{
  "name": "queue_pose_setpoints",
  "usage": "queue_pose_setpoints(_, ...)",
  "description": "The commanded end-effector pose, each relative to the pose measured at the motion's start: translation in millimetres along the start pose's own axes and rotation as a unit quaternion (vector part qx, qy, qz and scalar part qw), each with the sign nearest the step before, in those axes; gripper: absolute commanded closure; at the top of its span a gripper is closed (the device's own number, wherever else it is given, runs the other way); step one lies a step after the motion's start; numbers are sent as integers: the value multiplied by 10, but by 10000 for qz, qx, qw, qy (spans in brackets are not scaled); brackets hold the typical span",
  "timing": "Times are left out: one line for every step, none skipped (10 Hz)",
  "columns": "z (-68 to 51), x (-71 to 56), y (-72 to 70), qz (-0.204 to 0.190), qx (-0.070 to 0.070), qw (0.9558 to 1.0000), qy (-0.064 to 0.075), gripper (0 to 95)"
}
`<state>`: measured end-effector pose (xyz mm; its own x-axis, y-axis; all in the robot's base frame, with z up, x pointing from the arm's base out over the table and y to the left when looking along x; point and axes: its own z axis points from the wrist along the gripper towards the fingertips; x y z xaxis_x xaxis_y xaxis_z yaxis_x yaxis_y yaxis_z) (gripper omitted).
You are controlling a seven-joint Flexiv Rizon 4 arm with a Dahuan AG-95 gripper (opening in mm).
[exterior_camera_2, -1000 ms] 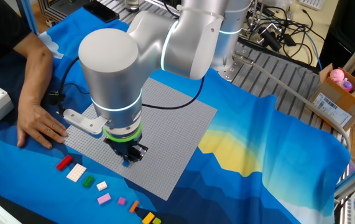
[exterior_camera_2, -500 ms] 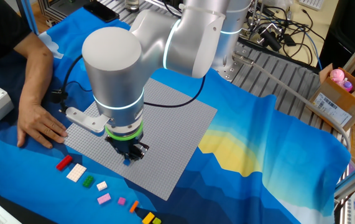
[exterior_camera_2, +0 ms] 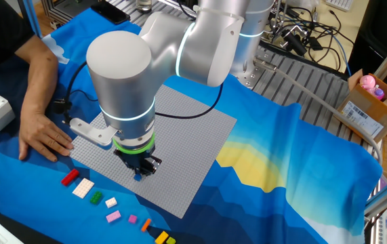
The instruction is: Stack small Lego blocks one on top of the other
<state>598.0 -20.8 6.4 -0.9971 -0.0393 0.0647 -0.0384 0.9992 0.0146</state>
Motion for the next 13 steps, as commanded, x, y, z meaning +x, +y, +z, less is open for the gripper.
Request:
queue_pose_setpoints(9,2,2,-12,2,10000,-18,950)
queue_pose_setpoints(9,2,2,-8,7,10000,-31,950)
queue_pose_setpoints(10,2,2,-4,11,10000,-36,950)
queue_pose_setpoints(18,0,3,-6,16,10000,-42,950)
queue_pose_setpoints(20,0,3,-6,29,10000,-38,950)
queue_pose_setpoints(12,1,2,0,39,10000,-35,950)
queue_pose_setpoints(5,2,2,6,43,10000,-37,760)
queue_pose_setpoints(8,1,2,6,42,10000,-40,760)
queue_pose_setpoints(15,0,2,11,42,10000,-48,760)
queue_pose_setpoints(9,1,0,32,46,10000,-53,570)
queue_pose_setpoints(-21,7,-2,51,35,10000,-29,570)
queue_pose_setpoints(-101,26,-11,103,27,9999,-3,570)
queue_pose_setpoints(-153,40,-18,127,18,9999,16,760)
